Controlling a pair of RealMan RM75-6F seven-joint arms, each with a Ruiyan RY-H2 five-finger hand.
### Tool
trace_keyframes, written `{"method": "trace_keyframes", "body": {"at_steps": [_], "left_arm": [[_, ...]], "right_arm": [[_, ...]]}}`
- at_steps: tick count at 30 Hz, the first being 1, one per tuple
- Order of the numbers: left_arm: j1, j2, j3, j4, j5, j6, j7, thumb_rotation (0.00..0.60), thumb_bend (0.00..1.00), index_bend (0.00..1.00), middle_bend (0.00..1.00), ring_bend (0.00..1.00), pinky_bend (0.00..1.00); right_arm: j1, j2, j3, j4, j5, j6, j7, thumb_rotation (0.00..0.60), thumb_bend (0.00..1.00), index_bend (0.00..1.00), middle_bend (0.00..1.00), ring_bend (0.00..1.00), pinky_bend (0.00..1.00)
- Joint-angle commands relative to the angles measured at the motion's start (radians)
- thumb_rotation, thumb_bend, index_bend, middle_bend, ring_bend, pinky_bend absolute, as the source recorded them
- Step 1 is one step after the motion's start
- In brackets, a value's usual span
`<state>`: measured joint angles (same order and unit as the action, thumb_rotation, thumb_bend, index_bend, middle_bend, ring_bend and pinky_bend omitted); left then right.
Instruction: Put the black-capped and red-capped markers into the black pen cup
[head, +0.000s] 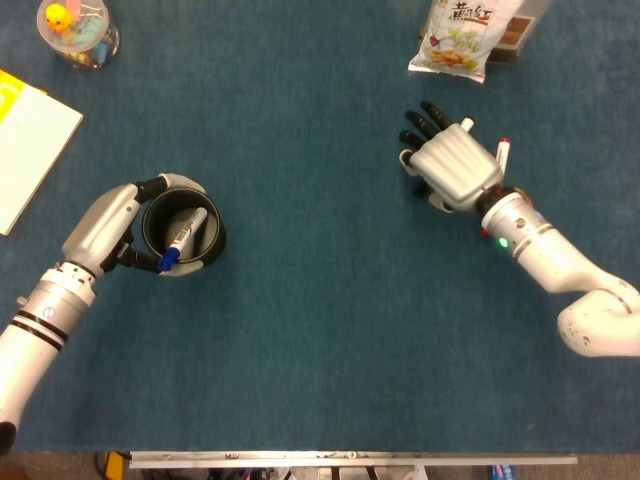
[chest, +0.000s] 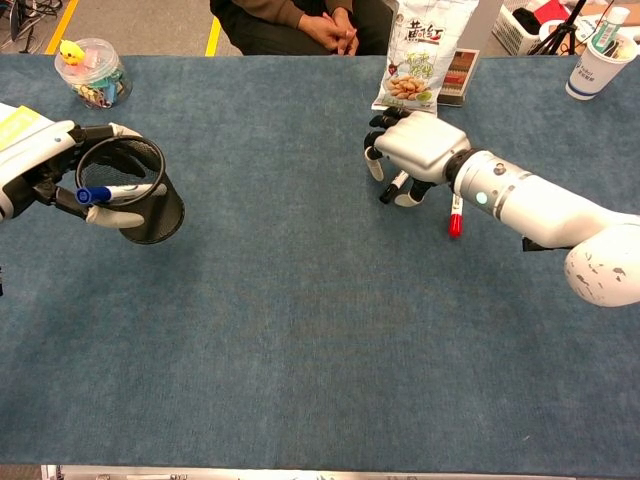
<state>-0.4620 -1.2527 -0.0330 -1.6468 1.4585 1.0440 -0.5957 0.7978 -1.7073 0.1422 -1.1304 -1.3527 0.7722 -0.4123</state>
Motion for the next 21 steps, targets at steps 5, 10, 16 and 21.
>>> {"method": "trace_keyframes", "body": {"at_steps": [5,10,16,21], "left_arm": [[0.000,0.001,0.000,0.000,-0.001,-0.001,-0.001,0.600,0.09,0.31,0.37,0.35,0.24],[0.001,0.003,-0.001,0.001,-0.004,0.000,-0.002,0.600,0.09,0.30,0.37,0.35,0.24],[0.004,0.005,-0.003,0.003,-0.006,0.004,-0.004,0.600,0.09,0.30,0.36,0.35,0.24],[0.005,0.006,-0.003,0.004,-0.006,0.005,-0.010,0.600,0.09,0.30,0.36,0.35,0.24]], "right_arm": [[0.010,-0.014,-0.010,0.016,0.010,-0.001,-0.006,0.600,0.16,0.49,0.26,0.08,0.05],[0.021,-0.020,-0.015,0.027,0.023,-0.011,-0.024,0.600,0.16,0.50,0.26,0.08,0.05],[0.035,-0.027,-0.015,0.033,0.045,-0.023,-0.048,0.600,0.17,0.51,0.26,0.08,0.05],[0.043,-0.029,-0.018,0.034,0.064,-0.030,-0.072,0.600,0.19,0.52,0.26,0.08,0.05]]}}
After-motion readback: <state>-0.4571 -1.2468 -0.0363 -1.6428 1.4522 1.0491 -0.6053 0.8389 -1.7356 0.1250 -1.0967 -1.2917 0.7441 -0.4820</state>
